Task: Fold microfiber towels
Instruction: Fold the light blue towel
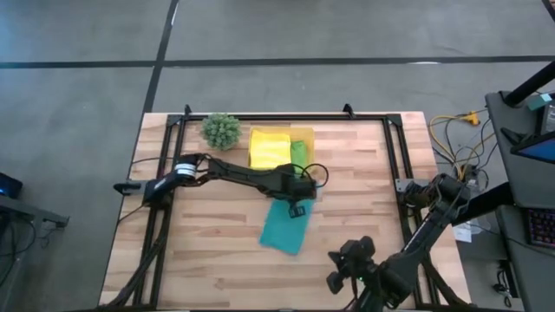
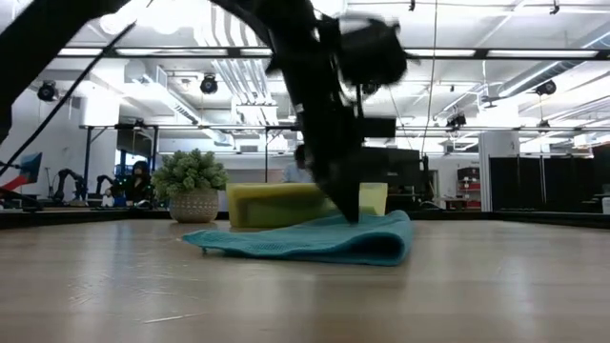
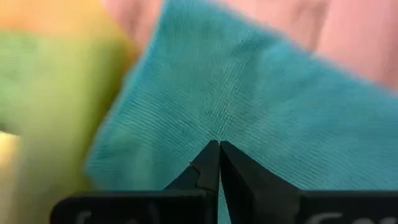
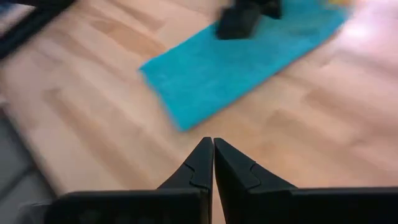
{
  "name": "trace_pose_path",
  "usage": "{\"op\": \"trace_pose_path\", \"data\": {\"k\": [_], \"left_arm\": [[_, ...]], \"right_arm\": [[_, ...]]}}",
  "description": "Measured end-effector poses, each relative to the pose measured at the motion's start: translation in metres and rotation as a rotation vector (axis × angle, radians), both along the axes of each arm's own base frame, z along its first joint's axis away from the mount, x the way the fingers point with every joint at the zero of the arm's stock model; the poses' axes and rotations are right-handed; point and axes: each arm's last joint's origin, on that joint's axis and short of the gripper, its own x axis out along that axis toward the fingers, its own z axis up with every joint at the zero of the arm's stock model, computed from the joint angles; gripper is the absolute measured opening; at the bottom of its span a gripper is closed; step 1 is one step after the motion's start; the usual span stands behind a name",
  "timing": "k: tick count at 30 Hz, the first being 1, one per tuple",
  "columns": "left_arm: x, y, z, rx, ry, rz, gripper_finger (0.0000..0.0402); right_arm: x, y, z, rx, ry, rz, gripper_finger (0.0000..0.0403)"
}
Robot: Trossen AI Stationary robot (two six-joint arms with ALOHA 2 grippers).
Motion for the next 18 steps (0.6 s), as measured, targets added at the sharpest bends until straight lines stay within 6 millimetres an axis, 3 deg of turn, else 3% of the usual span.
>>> {"op": "trace_pose_path", "data": {"k": [3, 6, 12, 18], "left_arm": [[-0.01, -0.006, 0.038, -0.036, -0.066, -0.057, 0.0], [-0.023, -0.02, 0.053, -0.109, -0.04, -0.156, 0.0], [-0.041, -0.078, 0.034, -0.138, 0.066, -0.333, 0.0], [-0.055, -0.122, -0.005, -0.152, 0.112, -0.265, 0.0]], "right_arm": [[-0.005, -0.006, 0.0, -0.061, 0.046, -0.005, 0.0008], [-0.007, -0.01, -0.003, -0.11, 0.08, 0.007, 0.0008], [-0.011, -0.015, -0.013, -0.165, 0.092, 0.001, 0.0008], [-0.013, -0.015, -0.014, -0.159, 0.065, -0.019, 0.0008]]}}
